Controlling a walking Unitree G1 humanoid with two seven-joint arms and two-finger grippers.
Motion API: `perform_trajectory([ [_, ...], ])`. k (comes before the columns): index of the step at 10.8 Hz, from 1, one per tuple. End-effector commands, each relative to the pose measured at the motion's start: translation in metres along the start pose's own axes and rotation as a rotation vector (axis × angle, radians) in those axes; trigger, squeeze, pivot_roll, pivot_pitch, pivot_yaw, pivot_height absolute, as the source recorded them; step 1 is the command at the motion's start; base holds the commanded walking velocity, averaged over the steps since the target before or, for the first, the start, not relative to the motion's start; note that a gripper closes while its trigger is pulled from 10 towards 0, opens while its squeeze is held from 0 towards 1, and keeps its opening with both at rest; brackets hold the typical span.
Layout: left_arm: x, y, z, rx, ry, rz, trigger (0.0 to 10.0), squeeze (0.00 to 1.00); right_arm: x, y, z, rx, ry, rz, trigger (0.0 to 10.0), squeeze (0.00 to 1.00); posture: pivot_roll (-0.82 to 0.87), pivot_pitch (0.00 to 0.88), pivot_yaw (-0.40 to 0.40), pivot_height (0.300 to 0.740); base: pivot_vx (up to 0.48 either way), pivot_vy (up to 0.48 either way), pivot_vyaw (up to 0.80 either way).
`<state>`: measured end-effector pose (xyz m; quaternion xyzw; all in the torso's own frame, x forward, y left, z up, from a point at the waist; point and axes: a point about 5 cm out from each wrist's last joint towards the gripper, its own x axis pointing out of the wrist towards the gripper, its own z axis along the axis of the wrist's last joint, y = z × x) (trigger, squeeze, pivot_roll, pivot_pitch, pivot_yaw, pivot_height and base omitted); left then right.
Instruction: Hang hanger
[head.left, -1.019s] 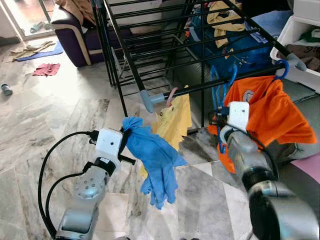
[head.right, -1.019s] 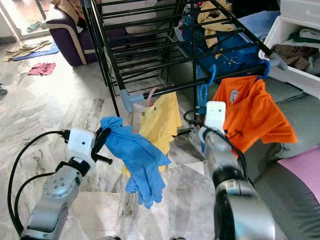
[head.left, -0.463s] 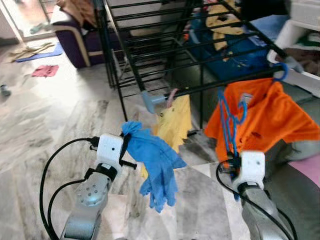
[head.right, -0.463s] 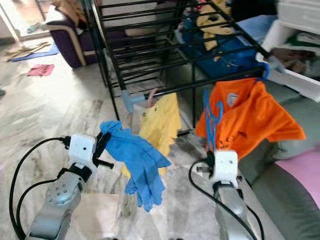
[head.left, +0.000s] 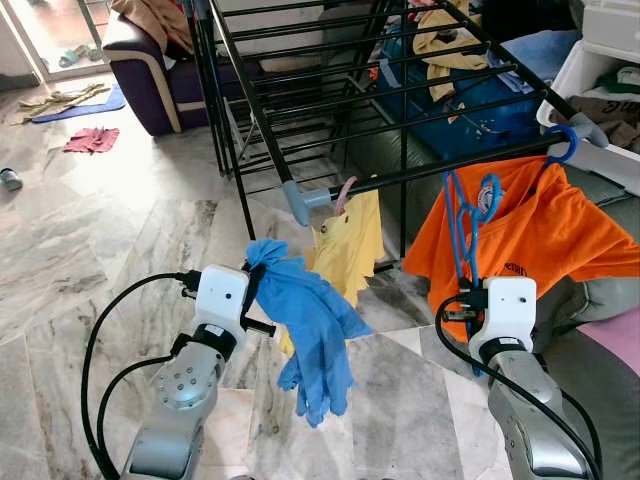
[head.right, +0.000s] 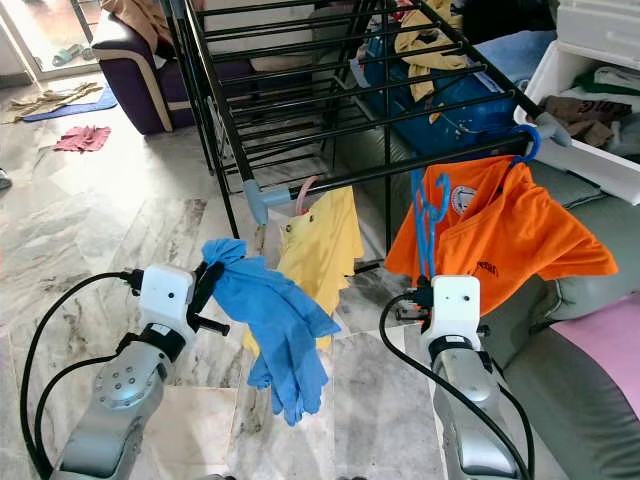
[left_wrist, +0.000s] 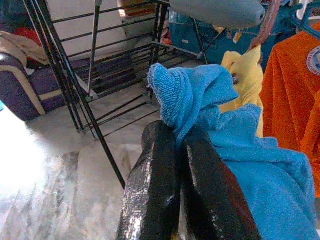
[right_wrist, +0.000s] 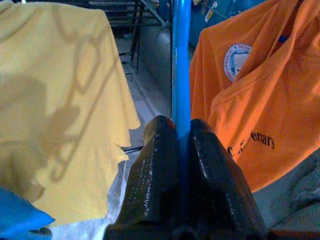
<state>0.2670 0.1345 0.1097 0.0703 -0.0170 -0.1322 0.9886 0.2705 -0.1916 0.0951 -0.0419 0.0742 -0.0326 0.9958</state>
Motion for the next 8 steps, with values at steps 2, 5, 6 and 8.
perform_trajectory([
  [2,-0.0014,0.0001,-0.0001,-0.004,-0.002,-0.008,10.0,0.00,0.0041,0.0024,0.0002,-0.005,0.008,0.015,10.0,0.00,0.01,0.058,-0.019,0.740,0.000,0.000,0.00],
  [5,0.0012,0.0013,-0.0001,0.006,-0.004,-0.020,10.0,0.00,0.0088,0.0074,0.0000,0.012,0.018,0.018,10.0,0.00,0.02,0.045,-0.015,0.740,-0.110,0.000,0.00],
  [6,0.0018,0.0020,0.0003,0.008,-0.008,-0.020,10.0,0.00,0.0089,0.0076,-0.0019,0.016,0.028,0.018,10.0,0.00,0.02,0.045,-0.015,0.740,0.000,0.000,0.00],
  [8,0.0025,0.0013,0.0003,0.008,-0.009,-0.022,10.0,0.00,0.0102,0.0078,-0.0030,0.015,0.035,0.021,10.0,0.00,0.02,0.040,-0.017,0.740,-0.253,0.000,0.00],
])
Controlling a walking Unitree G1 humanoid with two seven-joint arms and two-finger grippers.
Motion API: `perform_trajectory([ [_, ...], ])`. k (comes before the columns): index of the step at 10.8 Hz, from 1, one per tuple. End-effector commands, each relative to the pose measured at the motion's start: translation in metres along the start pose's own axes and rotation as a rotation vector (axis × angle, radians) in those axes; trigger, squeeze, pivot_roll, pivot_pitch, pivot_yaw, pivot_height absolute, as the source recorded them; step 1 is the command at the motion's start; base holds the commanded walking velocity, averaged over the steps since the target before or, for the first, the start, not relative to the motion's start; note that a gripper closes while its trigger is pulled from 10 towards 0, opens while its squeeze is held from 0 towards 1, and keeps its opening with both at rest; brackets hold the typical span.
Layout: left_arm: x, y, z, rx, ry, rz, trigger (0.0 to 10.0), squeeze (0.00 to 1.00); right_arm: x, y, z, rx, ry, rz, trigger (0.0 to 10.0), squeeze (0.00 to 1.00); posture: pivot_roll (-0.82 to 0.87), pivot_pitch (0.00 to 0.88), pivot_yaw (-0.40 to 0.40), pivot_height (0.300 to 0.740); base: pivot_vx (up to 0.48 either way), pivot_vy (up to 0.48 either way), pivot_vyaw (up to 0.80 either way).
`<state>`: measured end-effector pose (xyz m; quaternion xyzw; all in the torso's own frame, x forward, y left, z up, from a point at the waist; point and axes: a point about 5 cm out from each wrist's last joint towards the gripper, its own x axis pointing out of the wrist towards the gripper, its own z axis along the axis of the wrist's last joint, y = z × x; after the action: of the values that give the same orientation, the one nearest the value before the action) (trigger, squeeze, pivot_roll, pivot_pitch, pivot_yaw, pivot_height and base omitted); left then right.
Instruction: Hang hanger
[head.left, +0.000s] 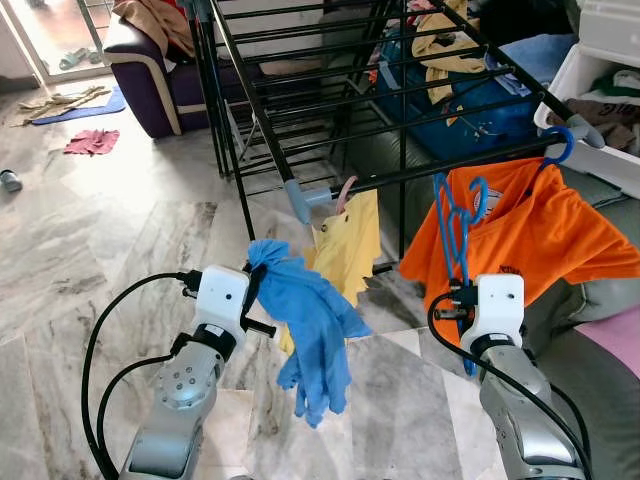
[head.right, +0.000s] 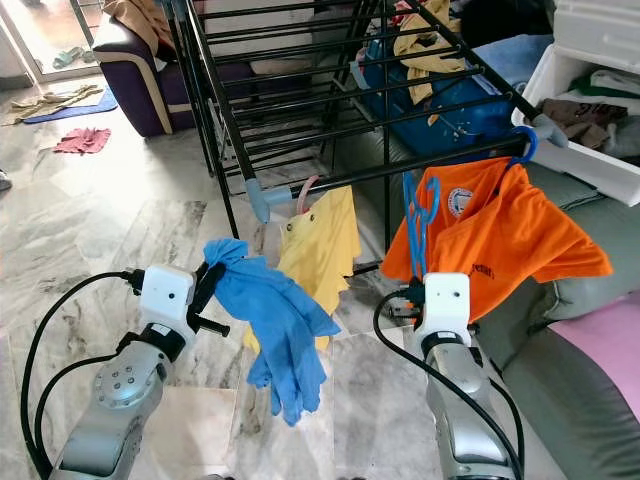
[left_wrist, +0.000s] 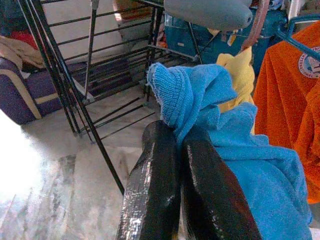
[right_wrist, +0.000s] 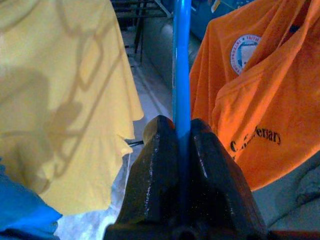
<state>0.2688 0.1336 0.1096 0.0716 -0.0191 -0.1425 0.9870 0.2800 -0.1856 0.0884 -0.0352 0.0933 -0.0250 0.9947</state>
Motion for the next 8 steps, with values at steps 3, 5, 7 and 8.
perform_trajectory([
  [3,0.0011,0.0009,0.0006,0.005,-0.004,0.001,10.0,0.00,0.0027,0.0019,-0.0013,0.000,0.011,0.007,10.0,0.00,0.02,0.045,-0.021,0.740,-0.434,0.000,0.00],
  [5,0.0004,0.0016,0.0002,0.006,-0.003,0.007,10.0,0.00,0.0020,0.0049,-0.0030,0.003,0.018,0.012,10.0,0.00,0.02,0.049,-0.022,0.740,-0.429,0.000,0.00],
  [7,-0.0009,-0.0008,-0.0007,0.004,0.000,0.002,10.0,0.00,0.0027,0.0064,-0.0026,0.003,0.016,0.016,10.0,0.00,0.02,0.057,-0.024,0.740,-0.433,0.000,0.00],
  [8,-0.0005,-0.0010,-0.0005,0.004,0.000,0.001,10.0,0.00,0.0034,0.0066,-0.0022,0.004,0.015,0.015,10.0,0.00,0.02,0.060,-0.024,0.740,-0.431,0.000,0.00],
])
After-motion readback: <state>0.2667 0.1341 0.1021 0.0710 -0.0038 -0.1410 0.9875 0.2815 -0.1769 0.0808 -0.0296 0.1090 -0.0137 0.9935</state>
